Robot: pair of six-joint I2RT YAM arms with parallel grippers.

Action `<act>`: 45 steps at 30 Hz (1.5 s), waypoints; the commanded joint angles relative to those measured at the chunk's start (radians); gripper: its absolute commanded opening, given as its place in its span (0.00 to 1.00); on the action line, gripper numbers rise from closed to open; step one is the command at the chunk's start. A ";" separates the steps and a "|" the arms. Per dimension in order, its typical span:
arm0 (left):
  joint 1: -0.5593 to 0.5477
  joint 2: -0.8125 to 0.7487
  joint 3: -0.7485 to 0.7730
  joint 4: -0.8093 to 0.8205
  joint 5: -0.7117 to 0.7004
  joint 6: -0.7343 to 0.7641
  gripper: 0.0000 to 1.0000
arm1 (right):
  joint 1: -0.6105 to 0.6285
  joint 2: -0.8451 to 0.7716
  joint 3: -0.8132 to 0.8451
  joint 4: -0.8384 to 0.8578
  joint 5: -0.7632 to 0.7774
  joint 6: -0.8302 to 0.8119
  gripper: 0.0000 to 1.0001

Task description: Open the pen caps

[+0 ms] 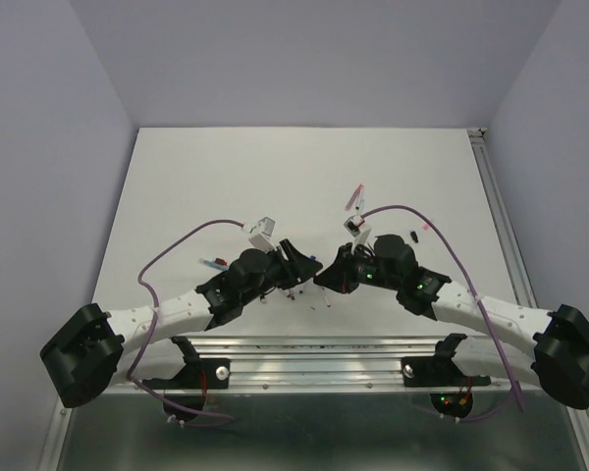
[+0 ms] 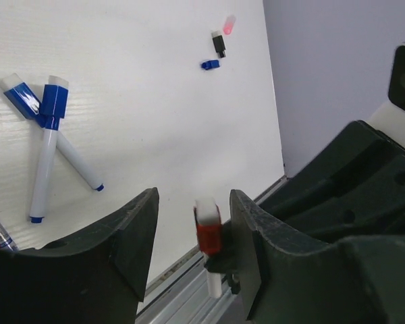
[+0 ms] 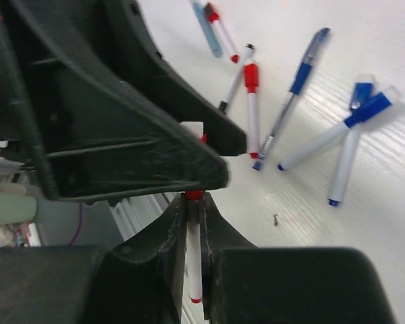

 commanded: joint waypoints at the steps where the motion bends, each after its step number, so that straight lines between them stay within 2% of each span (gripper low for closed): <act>1: 0.000 0.005 0.032 0.041 -0.045 -0.015 0.54 | 0.012 -0.029 -0.010 0.142 -0.094 0.021 0.01; 3: 0.000 0.013 0.039 0.041 -0.045 -0.015 0.53 | 0.014 -0.029 -0.015 0.152 -0.096 0.029 0.01; 5: 0.000 0.018 0.039 0.041 -0.041 -0.017 0.47 | 0.012 -0.028 -0.015 0.159 -0.096 0.032 0.01; 9: -0.002 0.015 0.039 0.040 -0.033 -0.015 0.29 | 0.012 -0.017 -0.007 0.149 -0.076 0.029 0.01; 10: -0.003 0.010 0.038 0.041 -0.033 -0.015 0.19 | 0.012 -0.014 -0.004 0.145 -0.056 0.029 0.01; 11: -0.004 0.010 0.038 0.041 -0.033 -0.015 0.14 | 0.012 -0.009 -0.003 0.133 -0.044 0.031 0.04; 12: -0.004 0.008 0.038 0.038 -0.031 -0.015 0.02 | 0.014 0.000 0.006 0.125 -0.030 0.032 0.06; 13: -0.004 0.008 0.036 0.037 -0.031 -0.020 0.00 | 0.013 0.007 0.009 0.119 -0.019 0.029 0.07; 14: -0.004 0.007 0.038 0.035 -0.034 -0.025 0.00 | 0.012 0.015 0.016 0.113 -0.019 0.026 0.09; 15: -0.004 0.007 0.036 0.034 -0.035 -0.028 0.00 | 0.012 0.021 0.020 0.113 -0.027 0.024 0.17; 18: -0.005 0.008 0.036 0.032 -0.050 -0.040 0.00 | 0.014 0.060 0.025 0.125 -0.062 0.032 0.32; 25: -0.005 0.011 0.047 0.017 -0.088 -0.060 0.00 | 0.016 0.107 0.025 0.139 -0.090 0.040 0.34; 26: -0.005 0.011 0.053 0.017 -0.094 -0.060 0.00 | 0.014 0.112 0.020 0.140 -0.100 0.043 0.30; 27: -0.005 0.011 0.055 0.014 -0.100 -0.058 0.00 | 0.014 0.116 0.020 0.143 -0.102 0.043 0.17; 29: -0.005 0.013 0.067 0.014 -0.134 -0.052 0.00 | 0.020 0.112 0.008 0.149 -0.110 0.049 0.01; 32: 0.010 0.022 0.104 0.017 -0.220 -0.003 0.00 | 0.026 0.104 -0.015 0.149 -0.134 0.069 0.01; 33: 0.054 0.027 0.114 0.018 -0.231 0.007 0.00 | 0.037 0.098 -0.047 0.157 -0.140 0.093 0.01; 34: 0.055 0.033 0.128 0.021 -0.217 0.018 0.00 | 0.037 0.092 -0.067 0.166 -0.148 0.106 0.01; 36: 0.154 0.051 0.168 0.036 -0.179 0.055 0.00 | 0.065 0.071 -0.119 0.192 -0.159 0.136 0.01; 38: 0.240 0.060 0.202 0.049 -0.143 0.095 0.00 | 0.104 0.008 -0.200 0.206 -0.147 0.179 0.01; 41: 0.309 0.074 0.257 0.049 -0.153 0.141 0.00 | 0.154 -0.111 -0.293 0.194 -0.107 0.227 0.01; 45: 0.358 0.079 0.288 0.050 -0.140 0.169 0.00 | 0.158 -0.267 -0.360 0.087 -0.048 0.258 0.01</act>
